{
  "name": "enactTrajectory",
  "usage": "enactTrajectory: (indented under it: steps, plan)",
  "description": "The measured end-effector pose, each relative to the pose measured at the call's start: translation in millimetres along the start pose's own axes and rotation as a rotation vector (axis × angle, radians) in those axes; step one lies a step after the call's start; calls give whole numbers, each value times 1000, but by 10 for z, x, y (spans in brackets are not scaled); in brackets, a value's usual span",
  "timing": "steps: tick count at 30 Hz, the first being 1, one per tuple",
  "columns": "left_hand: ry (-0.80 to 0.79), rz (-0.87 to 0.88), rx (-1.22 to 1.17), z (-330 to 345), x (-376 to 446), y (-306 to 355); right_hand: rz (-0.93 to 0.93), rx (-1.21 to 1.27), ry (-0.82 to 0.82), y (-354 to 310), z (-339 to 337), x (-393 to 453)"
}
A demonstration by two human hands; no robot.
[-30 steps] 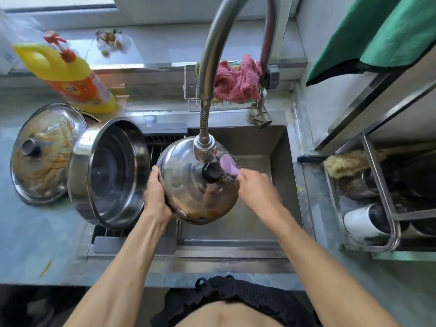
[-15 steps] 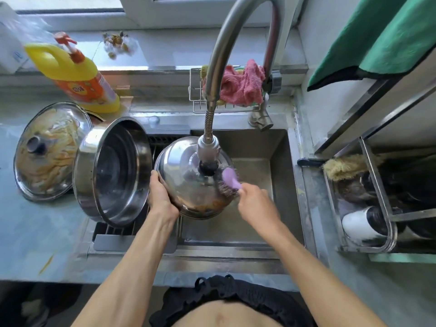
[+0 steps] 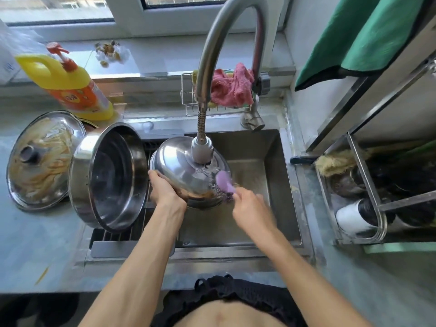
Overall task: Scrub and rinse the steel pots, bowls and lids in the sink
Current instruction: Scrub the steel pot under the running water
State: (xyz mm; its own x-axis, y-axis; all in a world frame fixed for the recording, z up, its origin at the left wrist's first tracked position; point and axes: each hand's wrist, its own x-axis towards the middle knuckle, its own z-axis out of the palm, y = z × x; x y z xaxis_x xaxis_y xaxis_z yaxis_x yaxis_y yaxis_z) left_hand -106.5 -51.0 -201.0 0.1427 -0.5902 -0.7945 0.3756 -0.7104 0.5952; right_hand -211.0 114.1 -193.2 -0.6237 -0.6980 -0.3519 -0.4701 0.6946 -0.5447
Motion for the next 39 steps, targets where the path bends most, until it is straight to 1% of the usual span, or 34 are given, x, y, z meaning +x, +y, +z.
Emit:
enactTrajectory:
  steps: [1,2,3,5,6,7,9,10,11,13,14,15,16,18,19,21,22,23,26,27,28,30,31,33,35,39]
  plan:
    - [19,-1,4,18,-12,-7,-66,-12,-11,-44,18,-105]
    - [30,-7,9,22,-36,-15,-82,-19,-24,-43,-1,-166]
    - [26,-8,14,25,-56,-26,-50,-17,-18,11,-42,-145]
    - [13,-12,2,33,-84,-70,94,-13,20,145,-128,-58]
    - [15,-18,-11,36,-108,-96,112,-35,40,168,-129,-65]
    - [14,-21,-12,51,-143,-116,73,-50,43,126,-104,-138]
    - [12,-19,6,105,-206,-144,-36,-54,-5,-39,-35,-318]
    - [16,-26,10,111,-235,-158,-49,-48,-23,-39,-19,-354]
    - [17,-31,7,114,-253,-163,-21,-46,-22,13,-41,-308]
    - [16,-43,-18,114,-276,-179,125,-23,14,160,-129,-164]
    - [14,-48,-38,119,-291,-187,154,-24,34,187,-146,-144]
    - [6,-48,-42,128,-293,-201,125,-27,45,153,-137,-186]
    - [-4,-45,-40,148,-313,-206,55,-43,45,62,-122,-259]
    - [-5,-44,-28,165,-334,-229,-59,-52,12,-35,-104,-420]
    - [-12,-40,-26,158,-346,-237,-56,-49,13,11,-119,-409]
    - [-34,-23,-21,130,-366,-260,88,-42,30,182,-171,-301]
    - [-35,-17,-13,123,-372,-274,127,-64,43,227,-169,-270]
    - [-36,-17,-1,121,-377,-293,108,-81,55,209,-144,-303]
    - [-49,-1,13,135,-392,-308,-81,-82,23,17,-86,-462]
    - [-53,6,25,127,-359,-321,-77,-80,26,55,-114,-444]
    - [-62,9,35,116,-354,-326,-17,-79,30,134,-150,-385]
    - [-115,25,31,86,-354,-334,94,-101,31,271,-198,-298]
    - [-155,38,55,84,-346,-349,82,-110,36,269,-184,-325]
    - [-227,36,108,133,-381,-364,-41,-111,36,112,-138,-415]
    - [-254,26,166,163,-402,-392,-132,-89,47,14,-123,-472]
    - [-390,-5,343,134,-437,-521,-138,-106,66,79,-174,-370]
